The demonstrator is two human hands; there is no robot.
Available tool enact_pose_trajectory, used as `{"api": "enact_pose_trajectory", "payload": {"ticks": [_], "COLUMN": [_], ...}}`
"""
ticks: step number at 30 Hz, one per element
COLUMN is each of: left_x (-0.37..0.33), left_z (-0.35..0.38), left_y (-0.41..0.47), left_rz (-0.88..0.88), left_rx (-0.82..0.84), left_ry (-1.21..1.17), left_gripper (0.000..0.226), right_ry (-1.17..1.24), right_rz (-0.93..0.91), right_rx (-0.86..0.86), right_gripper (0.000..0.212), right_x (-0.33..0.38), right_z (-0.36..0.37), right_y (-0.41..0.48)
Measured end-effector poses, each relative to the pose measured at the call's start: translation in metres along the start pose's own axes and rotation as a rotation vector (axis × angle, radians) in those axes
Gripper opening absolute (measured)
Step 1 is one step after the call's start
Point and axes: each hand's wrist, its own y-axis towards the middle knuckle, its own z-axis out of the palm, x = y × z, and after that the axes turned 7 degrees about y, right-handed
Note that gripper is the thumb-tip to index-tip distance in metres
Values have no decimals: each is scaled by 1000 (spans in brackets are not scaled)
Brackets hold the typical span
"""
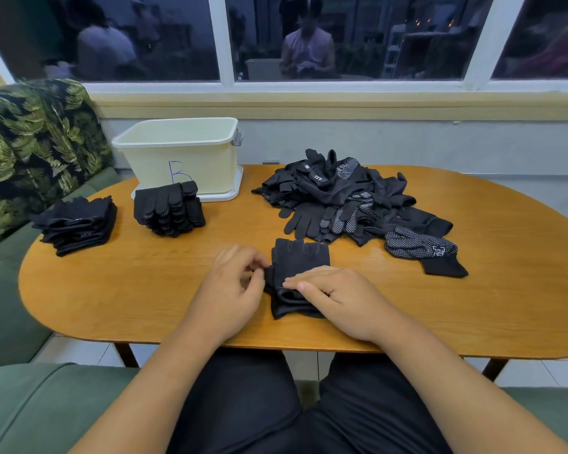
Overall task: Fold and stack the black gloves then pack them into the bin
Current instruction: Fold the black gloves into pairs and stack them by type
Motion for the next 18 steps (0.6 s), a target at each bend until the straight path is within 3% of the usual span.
{"api": "enact_pose_trajectory", "payload": {"ticks": [1,5,12,18], "left_x": [-5,-16,1,6], "left_z": [2,18,47,51], "left_y": [9,58,72,65], "left_rz": [-34,-234,-287,-214], "left_rx": [5,160,57,7], "left_ry": [32,284,236,211], "left_gripper": [9,43,22,15], "right_ry": [-9,-8,-14,43], "right_rz": [-4,-28,-36,-8], "right_rx": [2,-11,-25,-8], "right_gripper": [36,31,32,29], "right_x": [-1,-6,-5,-2], "right_z": [1,3,2,0], "right_y": [1,3,3,3]}}
